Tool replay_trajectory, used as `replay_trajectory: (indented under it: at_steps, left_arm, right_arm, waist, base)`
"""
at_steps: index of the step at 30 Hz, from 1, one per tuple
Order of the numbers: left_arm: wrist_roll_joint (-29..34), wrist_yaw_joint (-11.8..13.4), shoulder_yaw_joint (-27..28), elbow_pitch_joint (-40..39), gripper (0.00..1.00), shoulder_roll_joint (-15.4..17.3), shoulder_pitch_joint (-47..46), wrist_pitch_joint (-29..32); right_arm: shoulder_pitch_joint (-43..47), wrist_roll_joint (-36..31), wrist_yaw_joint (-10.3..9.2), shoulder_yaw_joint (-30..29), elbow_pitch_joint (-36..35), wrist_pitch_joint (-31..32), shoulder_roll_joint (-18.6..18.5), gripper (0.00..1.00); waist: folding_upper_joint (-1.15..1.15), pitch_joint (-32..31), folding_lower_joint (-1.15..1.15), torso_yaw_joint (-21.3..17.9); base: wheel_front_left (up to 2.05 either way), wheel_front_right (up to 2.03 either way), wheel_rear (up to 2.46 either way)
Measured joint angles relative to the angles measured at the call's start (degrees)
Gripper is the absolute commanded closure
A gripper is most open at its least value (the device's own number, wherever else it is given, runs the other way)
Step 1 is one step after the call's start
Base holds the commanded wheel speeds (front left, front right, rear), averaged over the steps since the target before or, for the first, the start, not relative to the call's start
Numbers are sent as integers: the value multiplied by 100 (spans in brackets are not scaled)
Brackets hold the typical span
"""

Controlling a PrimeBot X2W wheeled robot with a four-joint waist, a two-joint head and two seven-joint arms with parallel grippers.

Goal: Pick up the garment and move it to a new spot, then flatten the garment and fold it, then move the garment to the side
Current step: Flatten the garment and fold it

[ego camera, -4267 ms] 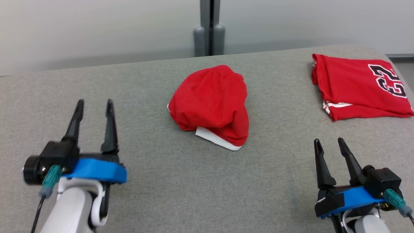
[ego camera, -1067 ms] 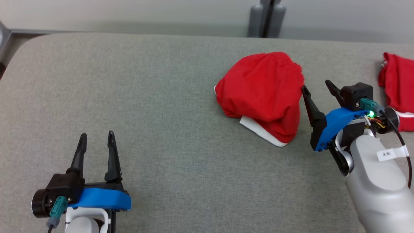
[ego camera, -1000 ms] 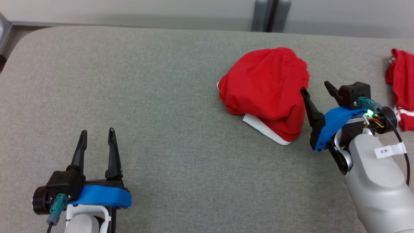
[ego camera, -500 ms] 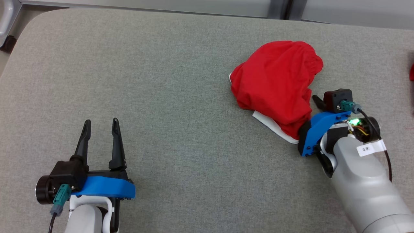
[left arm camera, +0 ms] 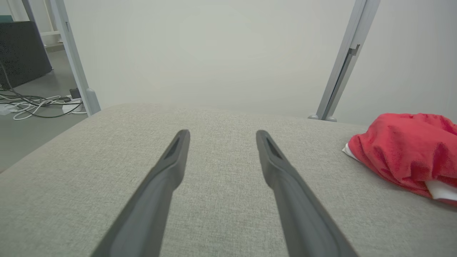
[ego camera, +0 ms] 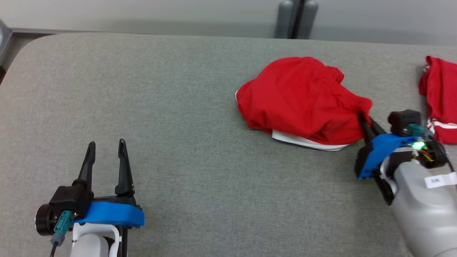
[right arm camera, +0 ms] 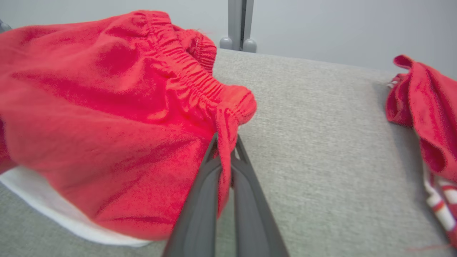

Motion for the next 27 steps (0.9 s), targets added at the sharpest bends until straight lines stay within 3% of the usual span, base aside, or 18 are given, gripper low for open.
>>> replay_trajectory:
  at_steps: [7, 13, 17, 27]
  left_arm:
    - [25, -66, 41, -9, 0, -3, 87, 0]
    - [33, -63, 26, -57, 0, -3, 204, 0]
    - [-19, -37, 14, -89, 0, -4, 244, 0]
    - [-148, 27, -69, -155, 0, -3, 336, 0]
  right_arm:
    - [402, 30, 0, -453, -991, -12, -714, 100]
    - [585, -104, 0, -753, -1850, -14, -868, 100]
    - [813, -190, 0, -523, -2521, -14, -577, 100]
    - [1397, -174, 0, 843, -3652, 211, 421, 100]
  waist:
    - [0, -246, 0, -251]
    - [-1, -436, -1, -310]
    - [-1, -516, 0, -280]
    - [-1, -558, 0, -29]
  base:
    - [0, 0, 0]
    - [0, 0, 0]
    - [0, 0, 0]
    - [0, 0, 0]
